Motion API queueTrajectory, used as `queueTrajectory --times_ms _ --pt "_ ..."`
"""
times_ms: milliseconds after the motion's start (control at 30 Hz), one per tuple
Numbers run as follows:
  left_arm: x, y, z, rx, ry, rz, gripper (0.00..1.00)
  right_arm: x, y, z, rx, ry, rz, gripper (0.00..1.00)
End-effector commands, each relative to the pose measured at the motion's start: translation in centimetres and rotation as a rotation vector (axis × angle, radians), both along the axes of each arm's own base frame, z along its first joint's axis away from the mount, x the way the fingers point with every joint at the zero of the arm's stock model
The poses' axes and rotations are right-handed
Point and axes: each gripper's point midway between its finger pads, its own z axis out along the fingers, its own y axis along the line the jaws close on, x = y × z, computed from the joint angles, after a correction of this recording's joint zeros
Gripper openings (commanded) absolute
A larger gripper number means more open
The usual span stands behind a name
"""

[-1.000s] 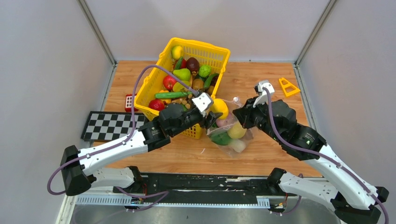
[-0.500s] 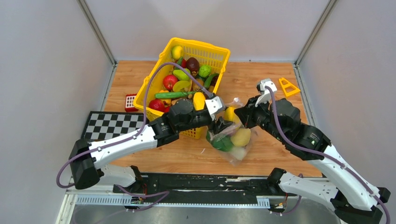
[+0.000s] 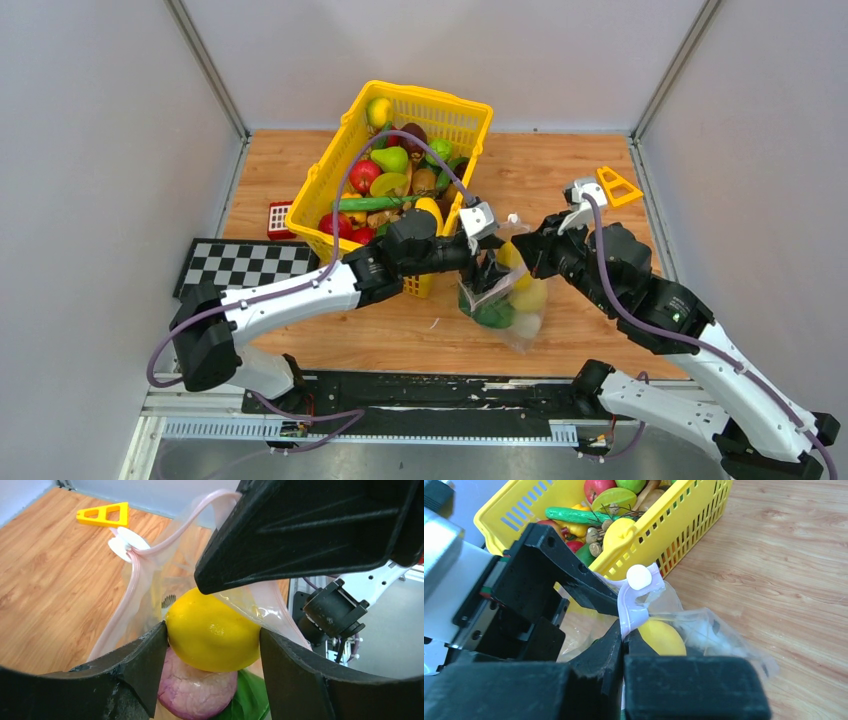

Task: Place the food in the zip-top bag and seal the zipper
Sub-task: Place the fake fruit in the zipper food storage bag.

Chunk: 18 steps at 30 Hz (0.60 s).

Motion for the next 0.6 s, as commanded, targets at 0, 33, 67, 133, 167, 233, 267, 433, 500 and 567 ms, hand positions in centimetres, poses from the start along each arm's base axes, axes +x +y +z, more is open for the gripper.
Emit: queueTrajectory --times_ms 0,33,67,133,167,233,267,433,500,567 --pt "-0.6 0.6 5.4 -0.089 -0.032 0.006 0.74 1.0 -0.2 3.1 0.115 -0.079 -0.06 0.0" --pt "-0.7 0.9 6.0 -0.093 -0.036 0.013 0.77 1.0 -0.3 3.0 0.116 -0.078 -0.066 0.0" --pt "-0.7 1.1 6.1 -0.087 -0.034 0.015 0.79 1.1 -0.4 2.9 0.114 -0.077 -0.073 0.0" --pt "-0.9 1.5 6.1 -0.064 -0.025 0.015 0.8 1.2 -0.6 2.7 0.113 -0.077 -0.086 0.0" --pt "-1.0 1.7 5.8 -0.047 -0.018 0.015 0.81 1.2 -0.5 2.7 0.112 -0.077 -0.085 0.0" --pt "-1.0 1.8 4.9 -0.012 -0.003 0.016 0.81 1.3 -0.5 2.7 0.112 -0.076 -0.083 0.0" --pt "-1.0 1.8 4.4 0.009 0.006 0.016 0.79 1.3 -0.4 2.7 0.109 -0.076 -0.079 0.0" --pt "-1.5 2.0 3.5 0.052 0.028 -0.007 0.66 1.4 -0.1 2.5 0.104 -0.074 -0.073 0.0" --pt "-1.7 2.3 4.2 0.048 0.017 -0.013 0.65 1.5 -0.2 2.3 0.097 -0.069 -0.082 0.0" --pt "-1.8 2.7 5.0 0.041 -0.004 -0.01 0.68 1.8 -0.6 2.0 0.086 -0.061 -0.11 0.0"
